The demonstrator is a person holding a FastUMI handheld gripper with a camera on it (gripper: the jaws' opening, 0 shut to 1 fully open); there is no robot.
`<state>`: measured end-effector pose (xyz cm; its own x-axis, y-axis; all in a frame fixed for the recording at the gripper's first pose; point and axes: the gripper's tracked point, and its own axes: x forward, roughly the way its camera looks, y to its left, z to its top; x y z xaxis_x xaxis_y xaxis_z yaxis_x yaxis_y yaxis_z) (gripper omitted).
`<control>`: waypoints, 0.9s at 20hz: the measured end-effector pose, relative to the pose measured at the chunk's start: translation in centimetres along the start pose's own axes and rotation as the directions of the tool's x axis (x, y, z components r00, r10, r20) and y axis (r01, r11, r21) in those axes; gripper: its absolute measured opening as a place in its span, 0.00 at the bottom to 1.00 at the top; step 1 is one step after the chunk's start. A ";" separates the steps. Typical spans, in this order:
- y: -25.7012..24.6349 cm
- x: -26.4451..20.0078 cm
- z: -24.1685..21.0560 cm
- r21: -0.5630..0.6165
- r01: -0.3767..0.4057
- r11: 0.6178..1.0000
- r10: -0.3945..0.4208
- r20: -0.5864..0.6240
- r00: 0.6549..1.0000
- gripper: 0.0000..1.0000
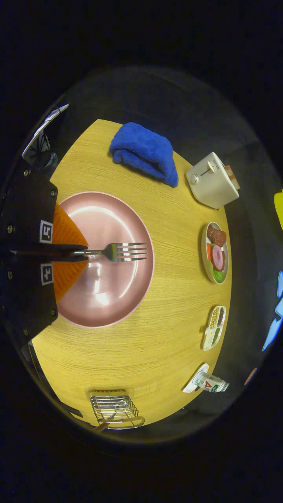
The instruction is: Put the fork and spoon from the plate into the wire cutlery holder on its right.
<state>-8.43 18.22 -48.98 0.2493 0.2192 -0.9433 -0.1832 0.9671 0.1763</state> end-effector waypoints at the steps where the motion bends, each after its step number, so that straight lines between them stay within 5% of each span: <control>1: -0.8 -0.4 0.5 0.014 0.005 1.000 -0.005 0.010 1.000 0.04; 18: -20.8 -9.9 2.7 0.297 0.205 0.933 -0.243 0.098 0.965 0.04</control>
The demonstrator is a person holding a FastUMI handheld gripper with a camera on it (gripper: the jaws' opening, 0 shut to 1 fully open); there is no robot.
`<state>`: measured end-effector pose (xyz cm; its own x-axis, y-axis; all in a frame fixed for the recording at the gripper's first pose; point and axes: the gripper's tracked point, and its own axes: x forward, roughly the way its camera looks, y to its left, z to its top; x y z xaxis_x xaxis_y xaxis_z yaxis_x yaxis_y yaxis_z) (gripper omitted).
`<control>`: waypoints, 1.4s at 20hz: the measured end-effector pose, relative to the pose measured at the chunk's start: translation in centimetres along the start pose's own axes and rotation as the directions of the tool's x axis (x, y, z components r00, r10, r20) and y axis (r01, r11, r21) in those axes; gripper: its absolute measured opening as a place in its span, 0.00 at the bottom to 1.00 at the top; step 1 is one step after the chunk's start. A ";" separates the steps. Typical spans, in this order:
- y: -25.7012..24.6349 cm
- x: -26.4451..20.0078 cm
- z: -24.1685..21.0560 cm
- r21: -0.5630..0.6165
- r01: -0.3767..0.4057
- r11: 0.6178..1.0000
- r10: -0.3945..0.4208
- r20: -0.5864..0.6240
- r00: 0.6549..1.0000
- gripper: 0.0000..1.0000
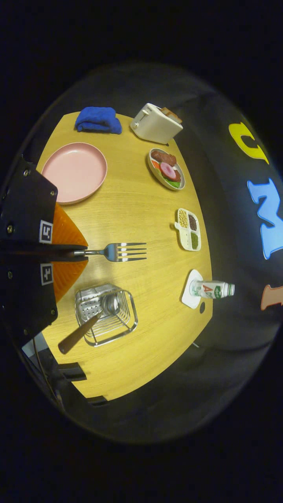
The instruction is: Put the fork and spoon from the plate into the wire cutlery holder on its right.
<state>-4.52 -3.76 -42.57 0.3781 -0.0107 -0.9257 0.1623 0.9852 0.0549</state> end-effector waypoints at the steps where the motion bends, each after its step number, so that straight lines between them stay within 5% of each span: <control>1: -1.0 -0.3 -0.1 0.013 0.012 1.000 -0.012 -0.009 1.000 0.04; 9: -6.4 -0.9 -2.4 0.097 0.065 0.993 -0.052 -0.133 0.990 0.04; 18: -5.3 -0.6 -3.1 0.190 0.007 0.982 0.051 -0.301 0.952 0.04; 25: -5.9 -0.7 -2.5 0.257 0.015 0.966 0.073 -0.330 0.941 0.06; 28: -5.7 -0.7 -1.7 0.271 0.013 0.962 0.070 -0.297 0.952 0.14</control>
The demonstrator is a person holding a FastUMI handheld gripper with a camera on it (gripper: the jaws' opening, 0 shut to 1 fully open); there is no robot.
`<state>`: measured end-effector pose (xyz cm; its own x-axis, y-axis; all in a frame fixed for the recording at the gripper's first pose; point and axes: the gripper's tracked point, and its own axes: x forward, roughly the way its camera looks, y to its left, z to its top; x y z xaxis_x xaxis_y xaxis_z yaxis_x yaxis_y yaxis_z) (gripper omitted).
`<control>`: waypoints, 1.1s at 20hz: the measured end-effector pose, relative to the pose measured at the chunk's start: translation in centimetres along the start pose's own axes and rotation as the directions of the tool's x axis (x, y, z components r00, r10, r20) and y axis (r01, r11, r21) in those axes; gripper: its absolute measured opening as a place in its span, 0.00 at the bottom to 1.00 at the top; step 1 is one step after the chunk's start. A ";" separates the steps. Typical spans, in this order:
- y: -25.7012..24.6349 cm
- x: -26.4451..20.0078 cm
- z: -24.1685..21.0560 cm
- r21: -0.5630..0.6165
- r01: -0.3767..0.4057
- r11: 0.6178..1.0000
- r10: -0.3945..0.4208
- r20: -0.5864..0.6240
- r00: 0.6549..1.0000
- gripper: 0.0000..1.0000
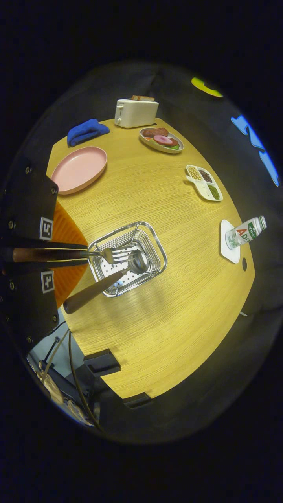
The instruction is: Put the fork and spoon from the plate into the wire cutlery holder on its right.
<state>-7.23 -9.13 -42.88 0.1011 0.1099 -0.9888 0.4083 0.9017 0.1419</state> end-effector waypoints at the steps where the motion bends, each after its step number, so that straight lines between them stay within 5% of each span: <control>1: -0.1 -0.2 0.5 0.007 -0.001 1.000 0.001 0.022 1.000 0.17; 3: 0.1 -1.1 1.2 0.023 -0.019 1.000 0.018 0.052 0.998 0.32; 5: 2.0 -2.2 1.5 0.046 -0.092 0.995 0.089 0.073 0.993 0.69; 6: 2.3 -2.0 1.7 0.056 -0.098 0.994 0.093 0.080 0.992 0.95; 7: 2.2 -2.2 2.0 0.055 -0.091 0.994 0.085 0.095 0.992 1.00; 16: 3.4 -4.4 3.5 -0.045 -0.045 0.998 0.054 0.236 0.970 0.98; 22: 6.2 -8.8 6.8 -0.153 -0.015 0.988 0.088 0.485 0.870 0.98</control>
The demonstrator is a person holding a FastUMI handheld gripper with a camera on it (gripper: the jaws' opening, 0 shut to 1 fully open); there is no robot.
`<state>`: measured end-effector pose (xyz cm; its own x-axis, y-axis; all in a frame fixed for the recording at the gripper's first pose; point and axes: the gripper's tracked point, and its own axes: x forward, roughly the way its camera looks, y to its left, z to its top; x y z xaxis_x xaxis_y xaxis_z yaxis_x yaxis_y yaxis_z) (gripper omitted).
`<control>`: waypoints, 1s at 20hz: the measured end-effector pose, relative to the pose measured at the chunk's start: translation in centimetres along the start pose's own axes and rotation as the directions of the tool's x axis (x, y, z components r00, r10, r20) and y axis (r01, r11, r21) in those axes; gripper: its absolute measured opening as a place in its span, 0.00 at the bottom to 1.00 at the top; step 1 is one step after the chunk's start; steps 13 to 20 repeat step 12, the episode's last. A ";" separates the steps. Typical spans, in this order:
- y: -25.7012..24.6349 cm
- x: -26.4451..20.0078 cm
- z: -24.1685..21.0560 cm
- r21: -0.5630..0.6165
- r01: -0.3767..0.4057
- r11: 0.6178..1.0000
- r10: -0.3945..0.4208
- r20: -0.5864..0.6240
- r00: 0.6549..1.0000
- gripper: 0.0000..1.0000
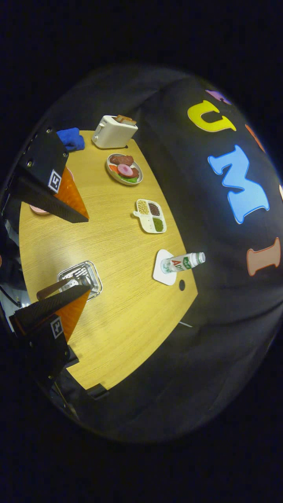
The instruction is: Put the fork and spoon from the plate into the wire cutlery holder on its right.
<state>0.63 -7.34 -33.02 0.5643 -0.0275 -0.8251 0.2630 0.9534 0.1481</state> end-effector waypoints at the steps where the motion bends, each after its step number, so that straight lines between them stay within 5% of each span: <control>1: 0.6 -0.5 1.2 -0.019 -0.004 1.000 0.005 0.056 0.998 0.98; 5: 3.9 -3.4 5.4 -0.108 -0.013 0.994 0.041 0.262 0.964 0.98; 12: 10.7 -9.2 11.5 -0.196 -0.050 0.979 0.144 0.503 0.852 0.98; 20: 10.7 -9.2 11.5 -0.196 -0.050 0.979 0.144 0.503 0.852 0.98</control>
